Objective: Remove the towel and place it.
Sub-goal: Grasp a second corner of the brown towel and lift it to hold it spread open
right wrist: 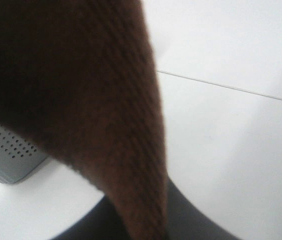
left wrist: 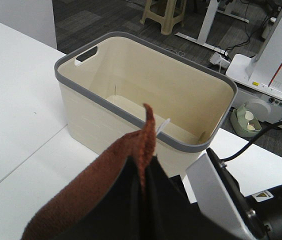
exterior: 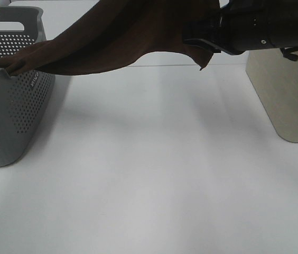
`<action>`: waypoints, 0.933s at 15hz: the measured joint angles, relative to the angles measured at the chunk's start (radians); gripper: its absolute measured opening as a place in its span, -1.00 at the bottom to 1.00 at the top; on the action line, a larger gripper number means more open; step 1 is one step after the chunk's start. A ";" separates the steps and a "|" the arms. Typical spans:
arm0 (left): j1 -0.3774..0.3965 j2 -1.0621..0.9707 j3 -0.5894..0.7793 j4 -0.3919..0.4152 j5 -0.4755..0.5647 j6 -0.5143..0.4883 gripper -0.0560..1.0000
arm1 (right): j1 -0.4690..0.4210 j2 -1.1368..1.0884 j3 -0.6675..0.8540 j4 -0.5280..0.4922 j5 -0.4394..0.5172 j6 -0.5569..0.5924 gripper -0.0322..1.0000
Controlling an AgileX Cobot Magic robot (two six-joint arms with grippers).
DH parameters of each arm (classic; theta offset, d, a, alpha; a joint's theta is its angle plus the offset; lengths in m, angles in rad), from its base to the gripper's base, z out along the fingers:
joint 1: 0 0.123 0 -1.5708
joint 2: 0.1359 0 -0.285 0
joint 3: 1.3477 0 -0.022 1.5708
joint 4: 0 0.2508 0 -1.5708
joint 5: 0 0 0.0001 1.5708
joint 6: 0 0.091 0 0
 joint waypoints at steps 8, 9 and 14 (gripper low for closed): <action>0.000 0.002 0.000 0.202 -0.029 -0.095 -0.89 | 0.000 -0.006 -0.003 -0.640 0.113 0.753 -0.94; 0.000 0.002 0.000 0.202 -0.029 -0.095 -0.89 | 0.000 -0.006 -0.003 -0.640 0.113 0.753 -0.94; 0.000 0.003 0.000 0.336 -0.025 -0.123 -0.89 | 0.000 -0.123 -0.026 -0.964 0.188 1.055 -0.94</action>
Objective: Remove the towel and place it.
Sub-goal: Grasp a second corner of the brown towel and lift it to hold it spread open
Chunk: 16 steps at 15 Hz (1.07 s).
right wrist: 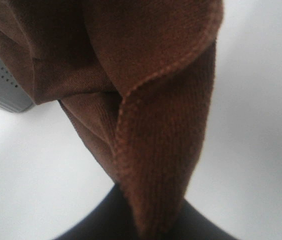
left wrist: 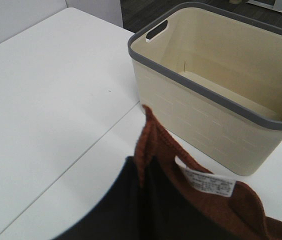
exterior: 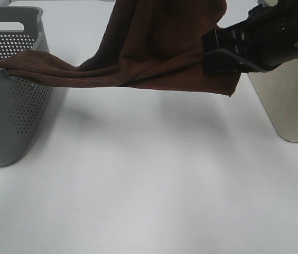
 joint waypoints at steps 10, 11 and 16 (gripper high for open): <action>0.000 -0.028 0.000 0.064 -0.332 -0.002 -0.89 | 0.000 0.050 -0.610 -0.827 0.674 0.557 -0.94; 0.000 -0.038 0.000 0.079 -0.326 -0.009 -0.89 | 0.000 0.052 -0.676 -0.866 0.725 0.559 -0.94; 0.014 -0.056 0.000 0.371 -0.154 -0.306 -0.89 | 0.000 0.072 -0.800 -0.901 0.727 0.563 -0.94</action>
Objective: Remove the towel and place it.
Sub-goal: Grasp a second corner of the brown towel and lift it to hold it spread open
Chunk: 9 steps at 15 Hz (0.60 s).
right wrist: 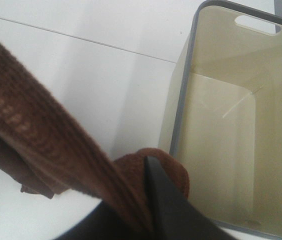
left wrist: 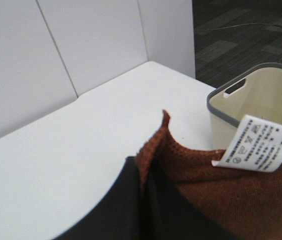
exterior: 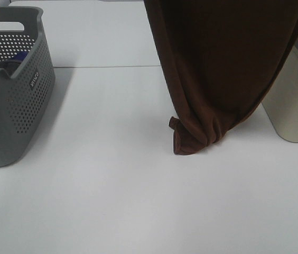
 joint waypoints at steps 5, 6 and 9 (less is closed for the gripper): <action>0.150 0.141 0.000 0.061 -0.062 -0.160 -0.89 | 0.002 0.174 0.000 -0.070 -0.317 0.000 -0.94; 0.174 0.180 0.000 0.061 -0.130 -0.163 -0.89 | 0.002 0.214 0.000 -0.115 -0.401 0.000 -0.94; 0.226 0.221 0.000 0.080 -0.348 -0.163 -0.89 | 0.002 0.289 -0.007 -0.294 -0.634 0.066 -0.94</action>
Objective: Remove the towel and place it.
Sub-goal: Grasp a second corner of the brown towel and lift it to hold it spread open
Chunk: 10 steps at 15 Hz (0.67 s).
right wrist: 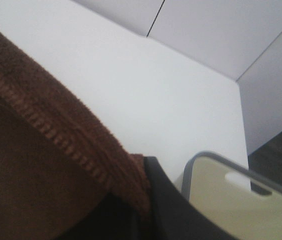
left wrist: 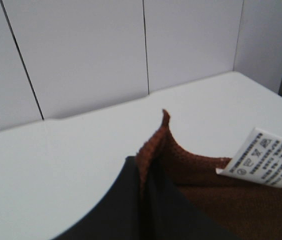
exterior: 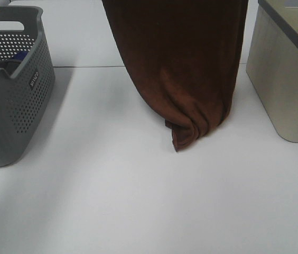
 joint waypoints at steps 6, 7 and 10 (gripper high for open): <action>0.031 -0.049 -0.036 0.077 -0.439 0.044 -0.89 | 0.000 0.009 -0.255 -0.126 -0.140 0.047 -0.94; 0.031 -0.051 -0.043 0.083 -0.486 0.062 -0.89 | 0.000 0.005 -0.271 -0.130 -0.132 0.047 -0.94; 0.030 -0.041 -0.047 0.093 -0.418 0.116 -0.89 | 0.002 0.013 -0.279 -0.108 -0.018 0.047 -0.94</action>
